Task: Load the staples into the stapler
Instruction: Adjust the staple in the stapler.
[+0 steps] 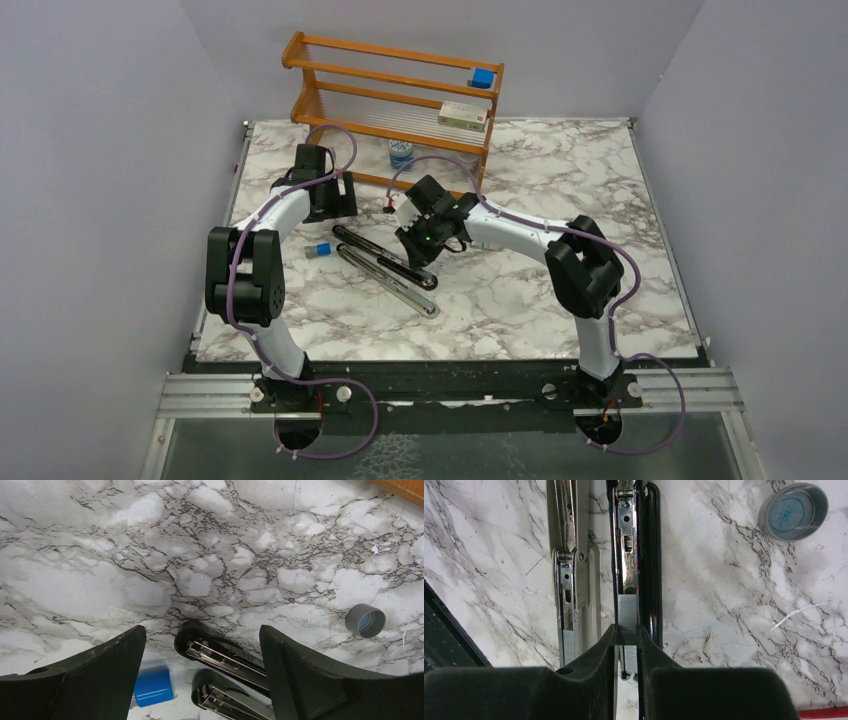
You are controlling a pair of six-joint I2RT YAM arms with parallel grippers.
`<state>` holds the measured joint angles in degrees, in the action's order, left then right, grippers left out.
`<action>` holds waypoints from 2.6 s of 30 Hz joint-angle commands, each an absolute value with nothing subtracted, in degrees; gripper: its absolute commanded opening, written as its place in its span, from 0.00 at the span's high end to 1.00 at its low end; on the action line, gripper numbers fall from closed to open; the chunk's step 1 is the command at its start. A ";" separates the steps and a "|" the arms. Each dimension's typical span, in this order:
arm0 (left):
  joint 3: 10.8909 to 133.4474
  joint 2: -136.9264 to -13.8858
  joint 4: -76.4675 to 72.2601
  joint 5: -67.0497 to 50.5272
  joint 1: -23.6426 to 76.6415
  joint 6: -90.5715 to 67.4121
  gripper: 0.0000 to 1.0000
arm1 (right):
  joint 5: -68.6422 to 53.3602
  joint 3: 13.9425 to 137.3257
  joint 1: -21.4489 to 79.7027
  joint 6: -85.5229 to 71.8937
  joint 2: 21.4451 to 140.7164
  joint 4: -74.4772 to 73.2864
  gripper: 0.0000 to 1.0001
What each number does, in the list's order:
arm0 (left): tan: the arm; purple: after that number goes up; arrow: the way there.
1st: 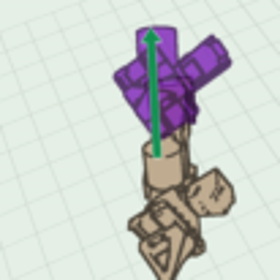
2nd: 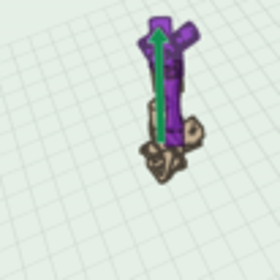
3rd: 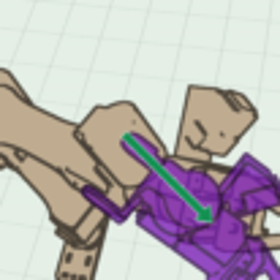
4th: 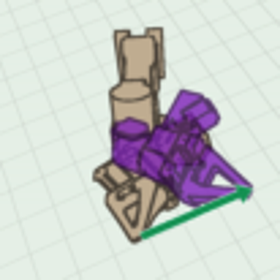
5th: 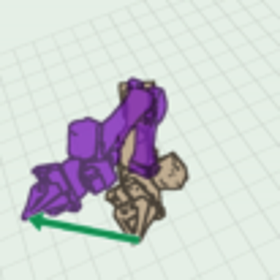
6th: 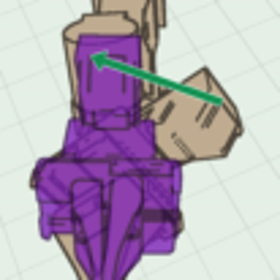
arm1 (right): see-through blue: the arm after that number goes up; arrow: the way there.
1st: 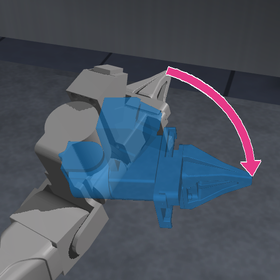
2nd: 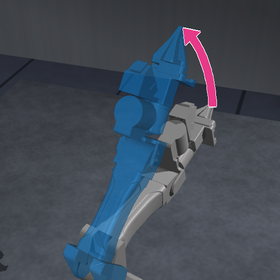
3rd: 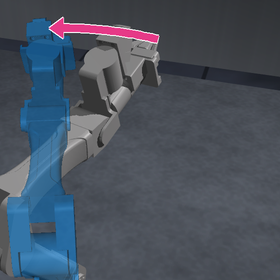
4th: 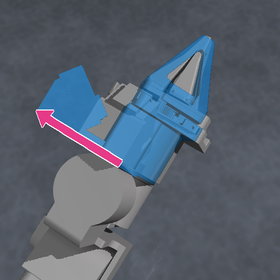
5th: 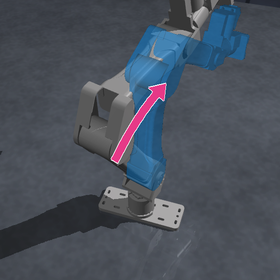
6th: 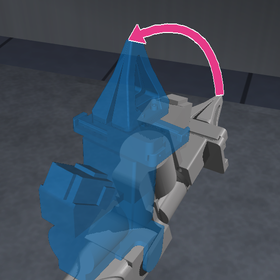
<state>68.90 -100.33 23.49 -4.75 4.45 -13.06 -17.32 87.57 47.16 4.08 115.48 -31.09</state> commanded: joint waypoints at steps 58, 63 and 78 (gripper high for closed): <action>70.88 -100.03 23.63 -5.80 4.13 -13.10 0.14 | -16.79 93.52 47.09 4.97 120.76 -36.49 0.74; 70.87 -100.03 23.56 -5.80 4.13 -13.10 0.14 | -16.78 93.47 47.11 4.92 120.60 -36.26 0.71; 70.92 -100.16 23.63 -5.98 4.13 -13.13 0.14 | -11.93 84.76 47.10 1.14 111.77 -26.19 0.63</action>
<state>68.90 -100.33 23.51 -4.75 4.45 -13.06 -15.73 87.53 47.16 2.98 116.75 -31.38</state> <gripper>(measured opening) 0.865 0.364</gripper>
